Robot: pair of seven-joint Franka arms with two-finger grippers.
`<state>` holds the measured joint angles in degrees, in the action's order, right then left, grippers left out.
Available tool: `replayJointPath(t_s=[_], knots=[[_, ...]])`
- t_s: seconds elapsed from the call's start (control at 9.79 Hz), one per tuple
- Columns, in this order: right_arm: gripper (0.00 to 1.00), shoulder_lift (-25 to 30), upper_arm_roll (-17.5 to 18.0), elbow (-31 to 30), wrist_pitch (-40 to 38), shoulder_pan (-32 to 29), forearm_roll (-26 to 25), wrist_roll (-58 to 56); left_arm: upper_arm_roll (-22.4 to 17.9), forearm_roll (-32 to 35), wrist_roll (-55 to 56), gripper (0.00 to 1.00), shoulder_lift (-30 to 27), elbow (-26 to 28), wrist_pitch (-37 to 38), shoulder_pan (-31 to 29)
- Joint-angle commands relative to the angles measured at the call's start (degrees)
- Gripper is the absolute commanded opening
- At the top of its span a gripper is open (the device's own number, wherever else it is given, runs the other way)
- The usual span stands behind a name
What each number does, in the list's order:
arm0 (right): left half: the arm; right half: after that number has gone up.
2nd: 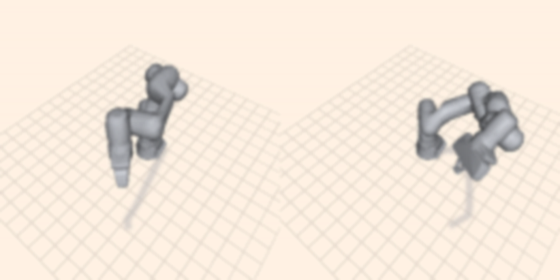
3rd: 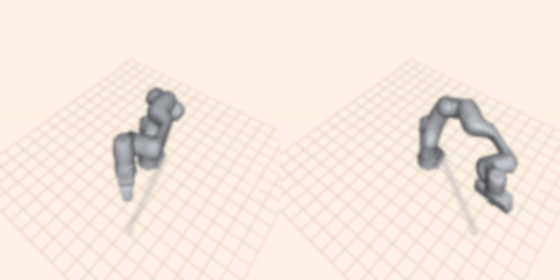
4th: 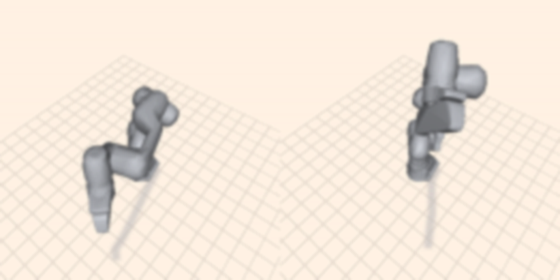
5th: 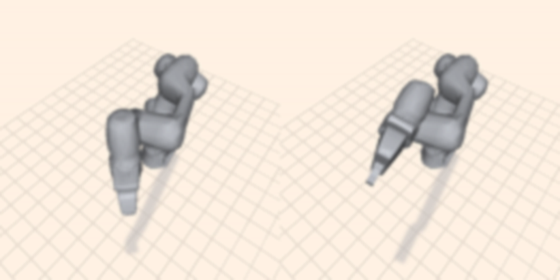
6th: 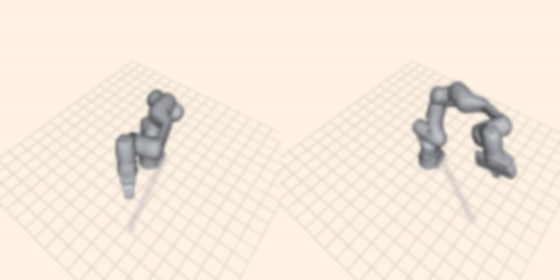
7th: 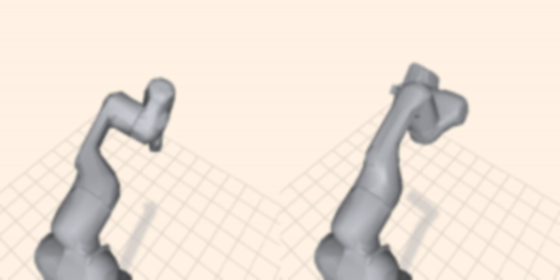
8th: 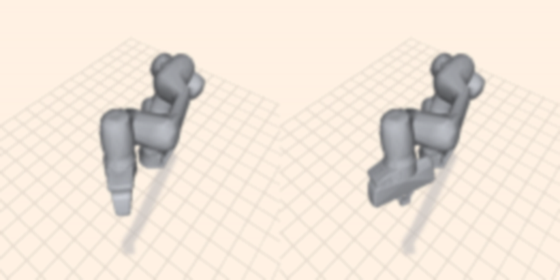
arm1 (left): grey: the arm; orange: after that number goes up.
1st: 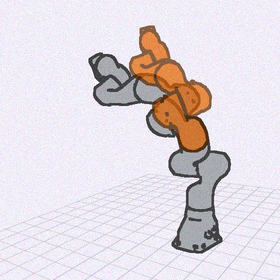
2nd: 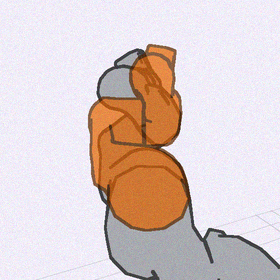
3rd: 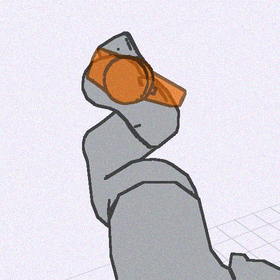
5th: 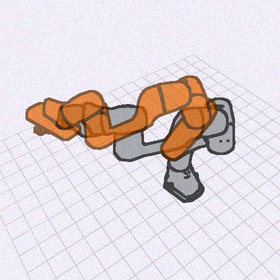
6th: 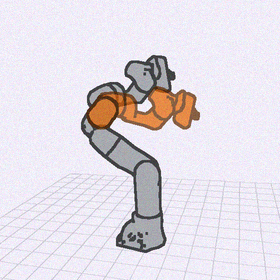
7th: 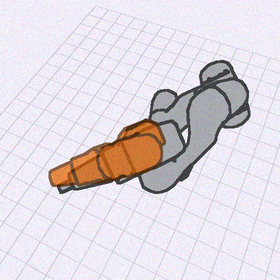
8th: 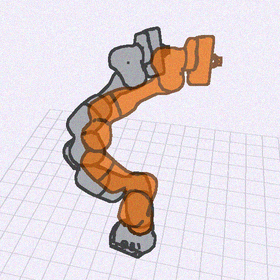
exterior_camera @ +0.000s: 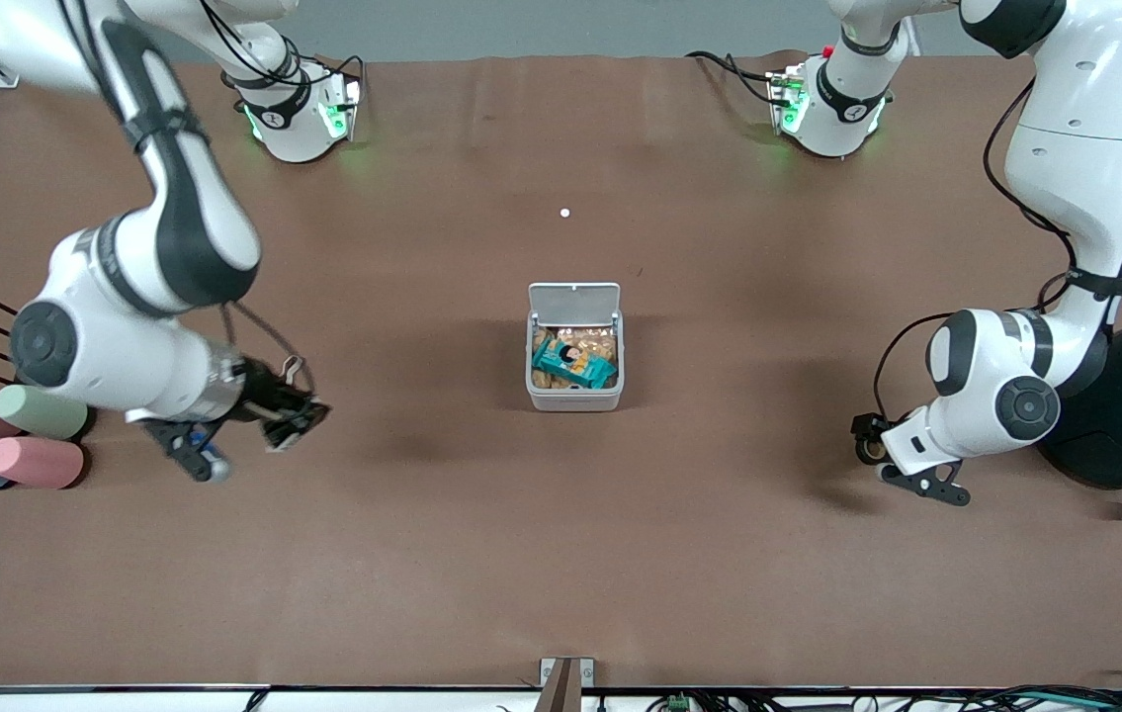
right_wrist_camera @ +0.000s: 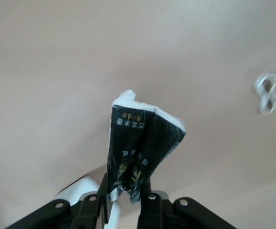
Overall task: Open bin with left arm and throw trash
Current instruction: 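Drop the packet with the right gripper while the left gripper brings the tape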
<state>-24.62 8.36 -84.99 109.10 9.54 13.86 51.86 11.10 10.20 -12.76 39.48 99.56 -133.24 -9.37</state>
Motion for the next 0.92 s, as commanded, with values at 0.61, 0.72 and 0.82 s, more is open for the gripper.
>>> replayJointPath(t_s=[0.61,0.72,0.82], knots=[[0.00,-10.44,-0.62,4.22,18.27,22.26,-4.80,3.25,2.08,0.43,0.45,0.24,-0.72,2.74,-6.33,-0.73],[0.00,-10.80,-0.62,4.22,15.73,22.63,-4.72,-0.50,2.08,0.43,0.46,0.13,-0.63,2.83,-6.33,-0.91],[0.00,-10.80,-0.53,4.31,12.32,23.24,-4.19,-3.15,2.17,0.34,0.46,0.03,-0.72,3.18,-6.33,-0.91]])
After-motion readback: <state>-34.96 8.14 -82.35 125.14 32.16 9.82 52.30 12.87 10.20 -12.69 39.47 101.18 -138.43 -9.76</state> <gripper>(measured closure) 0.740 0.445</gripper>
